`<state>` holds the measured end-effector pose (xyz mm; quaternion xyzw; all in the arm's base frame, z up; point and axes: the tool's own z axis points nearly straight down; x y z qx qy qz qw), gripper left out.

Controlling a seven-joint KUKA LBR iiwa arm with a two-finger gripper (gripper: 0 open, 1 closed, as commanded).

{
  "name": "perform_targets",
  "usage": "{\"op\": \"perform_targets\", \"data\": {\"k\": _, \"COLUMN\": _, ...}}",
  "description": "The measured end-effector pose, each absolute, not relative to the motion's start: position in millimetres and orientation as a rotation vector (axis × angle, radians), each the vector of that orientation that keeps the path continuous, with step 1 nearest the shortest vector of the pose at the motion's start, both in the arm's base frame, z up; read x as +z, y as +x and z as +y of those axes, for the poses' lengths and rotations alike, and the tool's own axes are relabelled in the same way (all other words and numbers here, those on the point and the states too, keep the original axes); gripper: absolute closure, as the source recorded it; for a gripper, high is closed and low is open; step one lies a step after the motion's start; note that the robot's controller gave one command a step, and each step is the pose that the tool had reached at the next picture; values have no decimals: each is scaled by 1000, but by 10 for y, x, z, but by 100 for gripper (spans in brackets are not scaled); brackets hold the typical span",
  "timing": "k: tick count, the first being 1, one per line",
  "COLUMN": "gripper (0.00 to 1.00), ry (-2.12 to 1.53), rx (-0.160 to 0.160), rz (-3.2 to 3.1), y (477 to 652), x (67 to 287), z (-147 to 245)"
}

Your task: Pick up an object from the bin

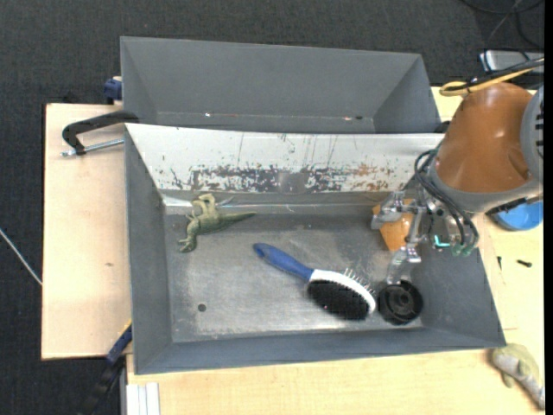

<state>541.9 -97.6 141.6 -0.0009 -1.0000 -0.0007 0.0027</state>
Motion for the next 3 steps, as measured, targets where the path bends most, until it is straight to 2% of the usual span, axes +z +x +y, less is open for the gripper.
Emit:
{"op": "perform_targets", "data": {"k": 1, "gripper": 0, "ry": 94, "rx": -1, "rz": -3147, "y": 5196, "x": 719, "z": 166}}
{"op": "perform_targets", "data": {"k": 2, "gripper": 0, "ry": 155, "rx": -7, "rz": -3149, "y": 5138, "x": 732, "z": 1263}}
{"op": "perform_targets", "data": {"k": 3, "gripper": 0, "ry": 368, "rx": -5, "rz": -3127, "y": 5158, "x": 728, "z": 1908}}
